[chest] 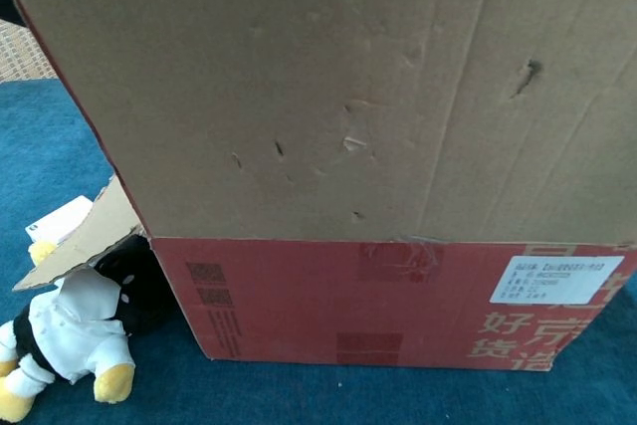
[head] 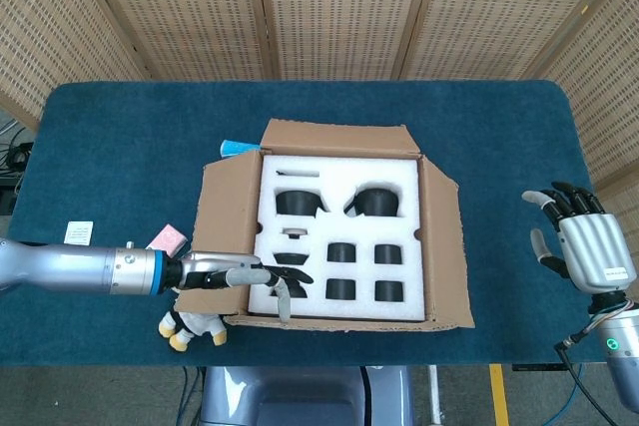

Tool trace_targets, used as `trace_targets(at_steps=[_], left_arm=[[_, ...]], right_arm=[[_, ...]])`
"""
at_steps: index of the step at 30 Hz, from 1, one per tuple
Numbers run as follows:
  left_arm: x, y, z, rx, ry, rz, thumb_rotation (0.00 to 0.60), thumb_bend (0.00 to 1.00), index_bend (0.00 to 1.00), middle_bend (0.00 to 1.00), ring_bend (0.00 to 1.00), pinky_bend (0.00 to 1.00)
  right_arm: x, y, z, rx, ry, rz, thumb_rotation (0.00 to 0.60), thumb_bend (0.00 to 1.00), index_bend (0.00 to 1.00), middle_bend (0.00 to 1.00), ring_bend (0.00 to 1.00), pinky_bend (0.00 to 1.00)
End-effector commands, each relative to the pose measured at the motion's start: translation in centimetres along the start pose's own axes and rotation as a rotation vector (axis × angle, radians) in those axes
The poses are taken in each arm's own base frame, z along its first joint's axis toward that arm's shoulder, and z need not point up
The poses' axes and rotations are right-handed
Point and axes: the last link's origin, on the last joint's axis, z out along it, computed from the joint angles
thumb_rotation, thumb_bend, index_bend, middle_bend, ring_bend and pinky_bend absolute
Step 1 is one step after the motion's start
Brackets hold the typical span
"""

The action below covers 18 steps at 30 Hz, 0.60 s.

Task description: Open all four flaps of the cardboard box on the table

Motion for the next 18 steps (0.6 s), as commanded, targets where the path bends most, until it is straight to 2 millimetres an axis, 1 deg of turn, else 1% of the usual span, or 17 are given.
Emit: trace_targets(at_steps=[1, 5, 9, 18], left_arm=[[0.1, -0.3, 0.7, 0.014, -0.019, 0.015, 0.001, 0.15, 0.39, 0.0, 0.0, 0.0], [0.2, -0.5, 1.6, 0.035, -0.035, 0.057, 0.001, 0.15, 0.39, 0.0, 0.0, 0.0], [-0.2, -0.5, 1.8, 0.038, -0.041, 0.096, 0.001, 0.15, 0.39, 0.0, 0.0, 0.0], [-2.1, -0.1, 1.0, 0.028, -0.013, 0.222, 0.001, 0.15, 0.39, 0.0, 0.0, 0.0]], right_arm=[[0.0, 0.0, 0.0, -0.001, 0.001, 0.001, 0.6, 0.54, 0.25, 0.31, 0.18, 0.19], [0.0, 0.1, -0.1, -0.002, 0.002, 0.004, 0.6, 0.54, 0.25, 0.31, 0.18, 0.19], [-0.1, 0.3, -0.2, -0.006, 0.0, 0.006, 0.6, 0.54, 0.25, 0.31, 0.18, 0.19], [0.0, 0.5, -0.3, -0.008, 0.003, 0.01, 0.6, 0.54, 0.25, 0.31, 0.18, 0.19]])
